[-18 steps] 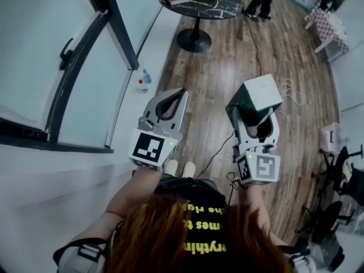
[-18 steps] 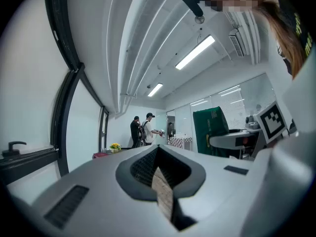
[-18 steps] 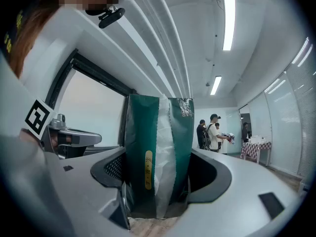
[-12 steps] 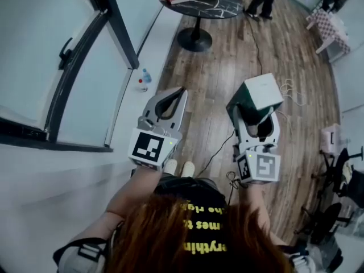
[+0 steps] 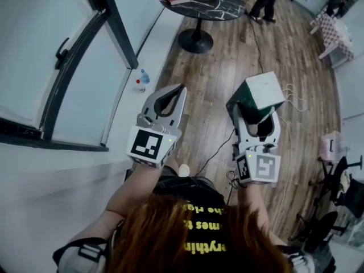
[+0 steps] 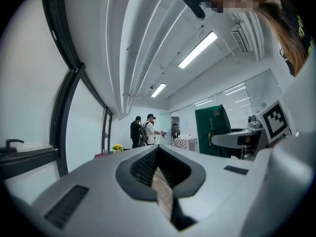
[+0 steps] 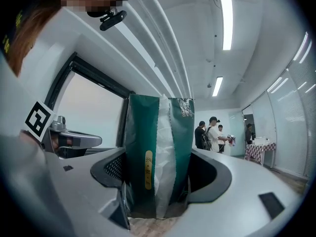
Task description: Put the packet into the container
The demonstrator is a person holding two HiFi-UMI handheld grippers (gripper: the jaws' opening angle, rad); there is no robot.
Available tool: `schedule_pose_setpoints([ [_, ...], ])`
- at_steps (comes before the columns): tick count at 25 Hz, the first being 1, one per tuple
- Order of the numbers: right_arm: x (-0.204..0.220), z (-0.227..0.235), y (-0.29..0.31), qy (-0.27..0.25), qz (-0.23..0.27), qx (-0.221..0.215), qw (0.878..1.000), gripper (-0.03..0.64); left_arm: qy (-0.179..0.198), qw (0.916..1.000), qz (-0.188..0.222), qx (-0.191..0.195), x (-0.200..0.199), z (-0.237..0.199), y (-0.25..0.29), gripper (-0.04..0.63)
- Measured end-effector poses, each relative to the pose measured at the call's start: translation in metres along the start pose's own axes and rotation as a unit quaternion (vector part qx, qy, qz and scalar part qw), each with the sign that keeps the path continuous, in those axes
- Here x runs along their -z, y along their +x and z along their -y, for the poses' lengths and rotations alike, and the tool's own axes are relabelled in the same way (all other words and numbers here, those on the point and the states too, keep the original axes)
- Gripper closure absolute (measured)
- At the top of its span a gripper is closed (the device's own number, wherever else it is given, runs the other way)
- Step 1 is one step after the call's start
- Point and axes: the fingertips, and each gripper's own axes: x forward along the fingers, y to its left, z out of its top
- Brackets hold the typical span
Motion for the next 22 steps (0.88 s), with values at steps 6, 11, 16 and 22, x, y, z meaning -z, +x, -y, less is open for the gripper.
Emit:
schedule_pose_setpoints([
  [6,0.008,0.016,0.036,0.008,-0.002,-0.006,1.0,0.259,0.001,1.0,0.003,-0.006,0.001,-0.013,0.038,0.595],
  [11,0.016,0.033,0.085,0.01,-0.003,-0.002,1.0,0.259,-0.003,0.9999,0.003,-0.01,0.008,-0.047,0.082,0.595],
  [16,0.021,0.051,0.157,0.009,-0.008,0.002,1.0,0.259,-0.005,1.0,0.004,-0.001,0.007,-0.09,0.146,0.594],
  [22,0.019,0.068,0.252,0.002,-0.001,0.015,1.0,0.259,-0.004,0.9998,0.008,0.016,0.001,-0.152,0.216,0.594],
])
